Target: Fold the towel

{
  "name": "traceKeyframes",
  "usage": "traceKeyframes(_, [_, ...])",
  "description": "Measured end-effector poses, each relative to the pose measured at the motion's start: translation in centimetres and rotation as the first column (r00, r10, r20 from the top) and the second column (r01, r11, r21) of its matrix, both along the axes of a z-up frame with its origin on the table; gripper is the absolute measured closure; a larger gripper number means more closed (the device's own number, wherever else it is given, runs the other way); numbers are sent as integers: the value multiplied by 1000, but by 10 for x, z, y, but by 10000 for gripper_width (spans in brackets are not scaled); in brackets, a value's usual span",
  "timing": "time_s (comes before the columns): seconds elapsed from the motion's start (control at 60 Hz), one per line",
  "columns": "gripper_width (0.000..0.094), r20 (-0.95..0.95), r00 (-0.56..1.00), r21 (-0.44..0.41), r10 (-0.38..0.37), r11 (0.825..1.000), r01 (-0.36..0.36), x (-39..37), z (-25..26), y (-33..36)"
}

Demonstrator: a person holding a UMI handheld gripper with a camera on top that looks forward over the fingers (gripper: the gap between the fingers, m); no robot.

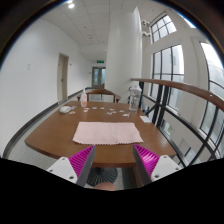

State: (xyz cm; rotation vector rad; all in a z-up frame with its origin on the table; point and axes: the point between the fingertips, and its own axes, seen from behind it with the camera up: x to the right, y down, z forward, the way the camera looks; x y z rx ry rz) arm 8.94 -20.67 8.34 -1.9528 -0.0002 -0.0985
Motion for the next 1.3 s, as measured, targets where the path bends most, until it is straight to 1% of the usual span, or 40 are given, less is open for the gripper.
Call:
traceKeyframes(0.083, [160,-3,1000,-11,15,1000,-15,-8,-5,4])
traceKeyframes(0.117, [161,-4,1000,-17,28,999,-29,-17,-5,7])
traceKeyframes(0.133, [163,-7,999,-20,37,999,-37,-11,-8,30])
traceKeyframes(0.183, [163,-14,998,-30,62,998,-62,-22,-13,40])
traceKeyframes(0.2, [164,-15,997,-37,69,997,-70,-34,-12,28])
traceKeyframes(0.233, [165,-25,996,-52,90,995,-91,-45,-17,39])
traceKeyframes(0.267, [166,-35,993,-65,108,992,-110,-62,-19,53])
traceKeyframes(0.283, [169,-42,992,-68,122,990,-125,-60,-22,74])
traceKeyframes(0.367, [201,-53,983,-101,173,979,-178,-87,-34,103])
traceKeyframes(0.383, [210,-51,983,-113,177,977,-182,-99,-37,93])
traceKeyframes(0.4, [218,-51,982,-123,183,974,-188,-104,-40,99])
traceKeyframes(0.433, [224,-52,979,-139,197,969,-202,-111,-44,126])
traceKeyframes(0.483, [232,-49,977,-165,208,963,-214,-119,-52,143])
traceKeyframes(0.533, [267,-51,976,-188,210,958,-216,-126,-61,162])
traceKeyframes(0.583, [322,-54,976,-215,213,952,-220,-136,-73,178])
traceKeyframes(0.6, [345,-55,976,-229,212,948,-219,-137,-77,180])
traceKeyframes(0.617, [339,-55,976,-246,212,944,-219,-138,-82,183])
traceKeyframes(0.633, [373,-56,975,-263,213,939,-220,-139,-87,185])
traceKeyframes(0.65, [443,-58,974,-277,220,934,-228,-142,-91,184])
traceKeyframes(0.667, [513,-70,971,-256,227,937,-237,-144,-89,188])
traceKeyframes(0.7, [654,-78,969,-264,233,933,-246,-145,-91,189])
traceKeyframes(0.717, [724,-87,968,-254,237,934,-251,-147,-89,191])
traceKeyframes(0.733, [794,-86,970,-257,228,935,-243,-145,-91,192])
traceKeyframes(0.75, [892,-84,973,-250,215,941,-229,-142,-90,195])
traceKeyframes(0.783, [900,-82,975,-247,207,943,-221,-143,-89,196])
traceKeyframes(0.883, [927,-6,973,-236,230,945,-225,-144,-89,194])
traceKeyframes(0.967, [931,-47,970,-210,237,947,-241,-149,-78,198])
traceKeyframes(1.033, [931,-95,971,-151,220,961,-233,-141,-48,203])
traceKeyframes(1.067, [929,-101,975,-119,199,970,-210,-127,-32,206])
traceKeyframes(1.117, [923,-108,983,-86,146,984,-155,-96,-12,208])
traceKeyframes(1.167, [912,-111,990,-70,88,993,-96,-61,-3,210])
traceKeyframes(1.233, [907,-118,993,-95,12,995,-23,-12,-8,210])
traceKeyframes(1.3, [907,-122,991,-139,-46,990,29,29,-29,214])
